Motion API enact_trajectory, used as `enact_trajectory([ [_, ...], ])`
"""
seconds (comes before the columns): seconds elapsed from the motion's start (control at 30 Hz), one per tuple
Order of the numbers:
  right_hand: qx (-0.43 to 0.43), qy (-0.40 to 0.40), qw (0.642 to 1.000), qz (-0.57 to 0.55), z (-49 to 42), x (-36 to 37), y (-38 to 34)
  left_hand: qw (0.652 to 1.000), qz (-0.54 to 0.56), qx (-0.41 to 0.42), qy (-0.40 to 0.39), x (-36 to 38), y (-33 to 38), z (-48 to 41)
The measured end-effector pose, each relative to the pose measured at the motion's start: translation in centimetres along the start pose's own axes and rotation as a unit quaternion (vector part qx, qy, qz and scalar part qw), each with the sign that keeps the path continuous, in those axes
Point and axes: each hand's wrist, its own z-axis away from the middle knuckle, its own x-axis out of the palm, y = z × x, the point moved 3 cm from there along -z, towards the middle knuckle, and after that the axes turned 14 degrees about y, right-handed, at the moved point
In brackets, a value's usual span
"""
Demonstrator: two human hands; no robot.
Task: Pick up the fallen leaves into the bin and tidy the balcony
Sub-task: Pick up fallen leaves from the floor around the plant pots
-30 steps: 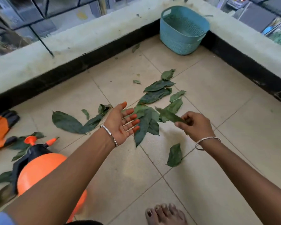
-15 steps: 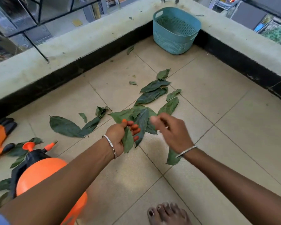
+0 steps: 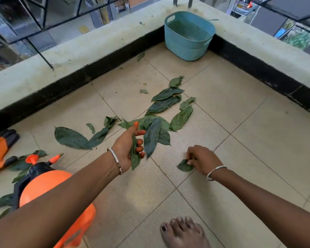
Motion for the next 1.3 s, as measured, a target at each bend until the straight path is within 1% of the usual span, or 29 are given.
enact_trajectory([
  [0.03,0.031,0.016,0.999,-0.030,-0.3,-0.6,-0.1,1.000,0.007,0.001,0.000,-0.1,0.1,0.2],
  [0.07,0.067,0.053,0.994,-0.072,-0.7,-1.4,-0.5,1.000,0.015,0.004,0.000,-0.1,0.2,0.4],
  [0.1,0.103,0.101,0.981,-0.127,-0.9,-2.4,-1.1,1.000,0.023,0.005,0.001,-0.2,0.2,0.5],
  [0.17,0.150,0.193,0.938,-0.244,-1.3,-4.4,-3.4,0.999,0.033,0.006,0.000,-0.3,0.0,0.8],
  [0.23,0.128,0.238,0.906,-0.325,-1.5,-6.1,-7.2,0.999,0.037,0.006,-0.014,-0.3,-0.3,1.0],
  [0.3,0.073,0.253,0.893,-0.365,-1.2,-7.1,-11.4,0.999,0.033,0.015,-0.039,0.0,-0.3,2.0],
  [0.4,-0.034,0.264,0.897,-0.353,-0.2,-6.9,-15.9,0.992,0.082,0.019,-0.089,0.4,0.0,3.2],
  [0.43,-0.069,0.263,0.898,-0.347,0.3,-6.5,-16.8,0.991,0.097,0.016,-0.091,0.2,0.0,3.1],
  [0.47,-0.098,0.256,0.895,-0.353,0.8,-6.1,-17.3,0.991,0.108,0.011,-0.074,-0.1,0.1,2.8],
  [0.53,-0.135,0.240,0.882,-0.383,1.6,-5.5,-17.6,0.994,0.107,0.019,0.008,-1.5,0.2,1.5],
  [0.6,-0.138,0.245,0.878,-0.386,1.3,-5.0,-16.9,0.992,0.092,0.049,0.077,-2.9,0.4,0.6],
  [0.63,-0.128,0.250,0.886,-0.370,0.5,-4.6,-16.1,0.990,0.088,0.061,0.086,-3.4,0.6,0.5],
  [0.73,-0.093,0.235,0.935,-0.250,-3.9,-2.4,-13.0,0.988,0.125,0.071,0.059,-4.3,1.0,0.5],
  [0.8,-0.097,0.205,0.963,-0.146,-7.0,-1.1,-11.3,0.986,0.138,0.078,0.050,-4.7,1.3,0.7],
  [0.83,-0.110,0.184,0.971,-0.103,-8.4,-0.5,-10.8,0.985,0.143,0.082,0.049,-4.9,1.4,0.8],
  [0.93,-0.163,0.123,0.979,-0.016,-11.5,0.4,-10.9,0.985,0.138,0.089,0.058,-5.6,1.6,0.8],
  [1.03,-0.190,0.078,0.978,0.024,-13.2,1.2,-11.9,0.988,0.093,0.093,0.080,-6.2,1.5,0.7],
  [1.1,-0.182,0.089,0.979,0.012,-13.6,1.4,-12.2,0.989,0.073,0.091,0.087,-6.4,1.4,0.8],
  [1.13,-0.170,0.113,0.979,-0.010,-13.5,1.2,-12.3,0.990,0.068,0.087,0.086,-6.4,1.3,0.9],
  [1.2,-0.132,0.193,0.968,-0.095,-12.8,0.3,-12.4,0.992,0.072,0.070,0.075,-6.5,1.1,1.0],
  [1.27,-0.098,0.283,0.932,-0.205,-10.8,-1.3,-13.1,0.994,0.079,0.048,0.053,-6.5,1.0,1.0],
  [1.3,-0.086,0.312,0.911,-0.257,-9.3,-2.2,-13.8,0.995,0.082,0.038,0.042,-6.3,1.0,1.0],
])
